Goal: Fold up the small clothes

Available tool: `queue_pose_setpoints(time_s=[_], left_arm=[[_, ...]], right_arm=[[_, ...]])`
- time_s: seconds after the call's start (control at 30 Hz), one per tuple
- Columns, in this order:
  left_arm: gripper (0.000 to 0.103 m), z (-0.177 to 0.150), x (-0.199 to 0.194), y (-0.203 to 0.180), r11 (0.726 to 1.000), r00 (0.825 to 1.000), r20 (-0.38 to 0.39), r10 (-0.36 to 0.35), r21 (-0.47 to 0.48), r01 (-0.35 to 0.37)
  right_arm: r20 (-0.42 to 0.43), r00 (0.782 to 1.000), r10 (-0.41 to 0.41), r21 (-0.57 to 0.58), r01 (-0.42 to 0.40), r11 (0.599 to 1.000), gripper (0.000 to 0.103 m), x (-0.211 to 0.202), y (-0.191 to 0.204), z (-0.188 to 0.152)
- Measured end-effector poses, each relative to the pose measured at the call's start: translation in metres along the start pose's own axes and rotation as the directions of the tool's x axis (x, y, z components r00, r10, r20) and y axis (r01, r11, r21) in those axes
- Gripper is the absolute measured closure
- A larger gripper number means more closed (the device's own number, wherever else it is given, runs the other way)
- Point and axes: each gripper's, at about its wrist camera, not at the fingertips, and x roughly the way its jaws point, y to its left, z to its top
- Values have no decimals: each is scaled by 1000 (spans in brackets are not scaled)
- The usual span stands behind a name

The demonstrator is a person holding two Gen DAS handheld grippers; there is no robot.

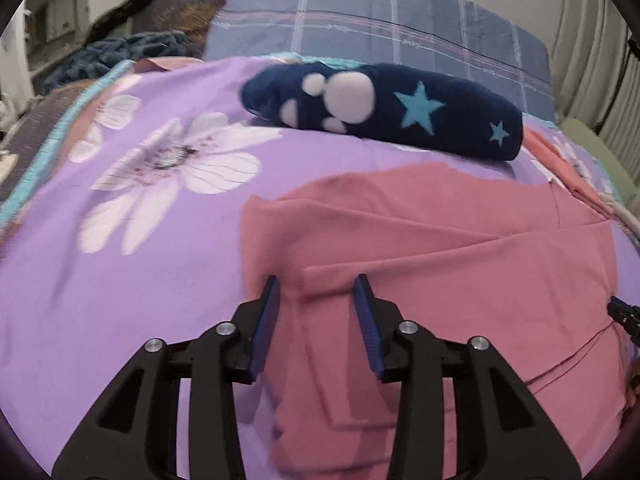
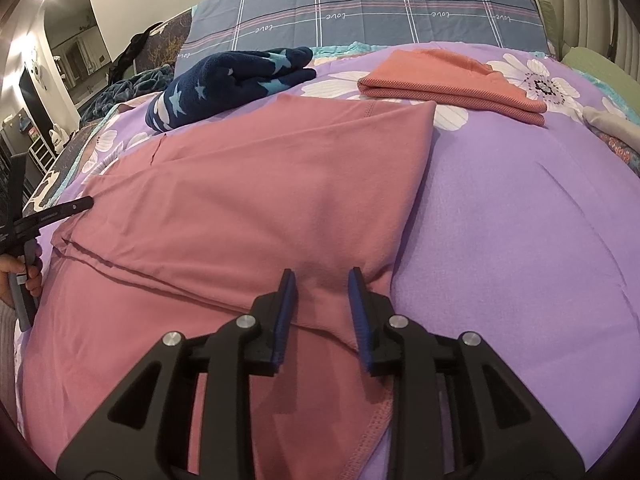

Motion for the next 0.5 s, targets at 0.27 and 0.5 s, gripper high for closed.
queue_pose_setpoints(time_s=[0.27,0.5], left_arm=[[47,-67,-92,-12,990,994,48,-103,106,98],[30,-146,-143,-12,973,986,-39,-160,164,164]], right_arm=[[18,1000,22,23,-23,999,73,-9,-4,-1],[41,989,140,73,-142,987,72,-82,-18,-51]])
